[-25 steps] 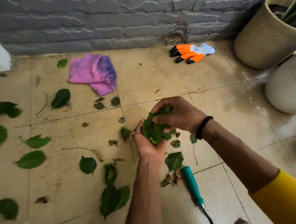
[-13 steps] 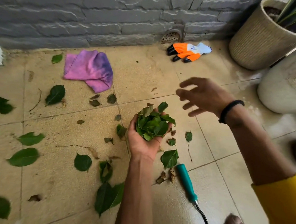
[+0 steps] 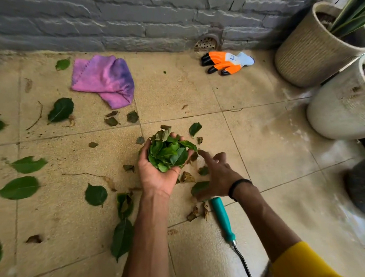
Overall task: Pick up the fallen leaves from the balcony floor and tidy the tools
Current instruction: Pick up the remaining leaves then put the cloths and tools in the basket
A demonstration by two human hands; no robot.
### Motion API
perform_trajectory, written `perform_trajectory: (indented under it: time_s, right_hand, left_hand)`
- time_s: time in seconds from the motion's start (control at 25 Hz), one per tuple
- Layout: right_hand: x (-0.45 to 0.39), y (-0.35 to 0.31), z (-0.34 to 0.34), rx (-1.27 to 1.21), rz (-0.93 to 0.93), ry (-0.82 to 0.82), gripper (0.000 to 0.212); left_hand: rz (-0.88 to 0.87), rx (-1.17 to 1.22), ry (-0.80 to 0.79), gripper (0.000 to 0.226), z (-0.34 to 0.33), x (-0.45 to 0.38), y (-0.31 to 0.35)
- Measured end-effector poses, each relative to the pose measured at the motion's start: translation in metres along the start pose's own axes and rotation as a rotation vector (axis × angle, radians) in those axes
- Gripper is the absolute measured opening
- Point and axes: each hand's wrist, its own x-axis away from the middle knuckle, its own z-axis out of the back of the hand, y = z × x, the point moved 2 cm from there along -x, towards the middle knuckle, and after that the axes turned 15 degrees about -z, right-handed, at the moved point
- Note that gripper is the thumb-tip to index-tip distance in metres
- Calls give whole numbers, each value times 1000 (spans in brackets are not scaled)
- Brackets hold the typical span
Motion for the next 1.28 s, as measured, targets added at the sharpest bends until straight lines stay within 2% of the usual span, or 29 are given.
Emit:
perform_trajectory:
  time_s: [0.08, 0.24, 0.32, 0.44, 0.48, 0.56, 0.64, 0.72, 1.0, 1.08, 1.28]
  right_hand:
    - [1, -9, -9, -89, 29, 76, 108]
    - [-6, -10, -12, -250, 106, 210, 25]
    - [-4, -8, 1, -450, 92, 196, 9]
    - [12, -20, 36, -978, 125, 40, 10]
    - [22, -31, 48, -1060, 180, 1, 10]
    - [37, -55, 62, -1004, 232, 40, 9]
    - [50, -75, 69, -795, 211, 196, 8]
    - [74, -82, 81, -744, 170, 282, 7]
    - [243, -63, 205, -716, 143, 432, 17]
    - [312, -70, 259, -729, 177, 459, 19]
    - [504, -115, 378, -827, 297, 518, 17]
  left_hand:
    - [-11, -2, 1, 46, -2, -1, 3]
    - [-42, -23, -17, 40, 1, -2, 12]
    - [-31, -26, -21, 39, 4, -2, 12]
    - [-23, -63, 54, 43, 2, 1, 10]
    - [-26, -96, 82, 46, 1, 1, 8]
    - [-29, -160, 127, 46, -8, 4, 5]
    - [-30, -168, 153, 40, -23, 14, 5]
    - [-46, -158, 208, 35, -52, 31, 6]
    - [10, -108, 283, 46, -245, 145, 16]
    - [26, -65, 285, 41, -317, 191, 37]
    - [-68, -2, 201, 30, -491, 315, 124]
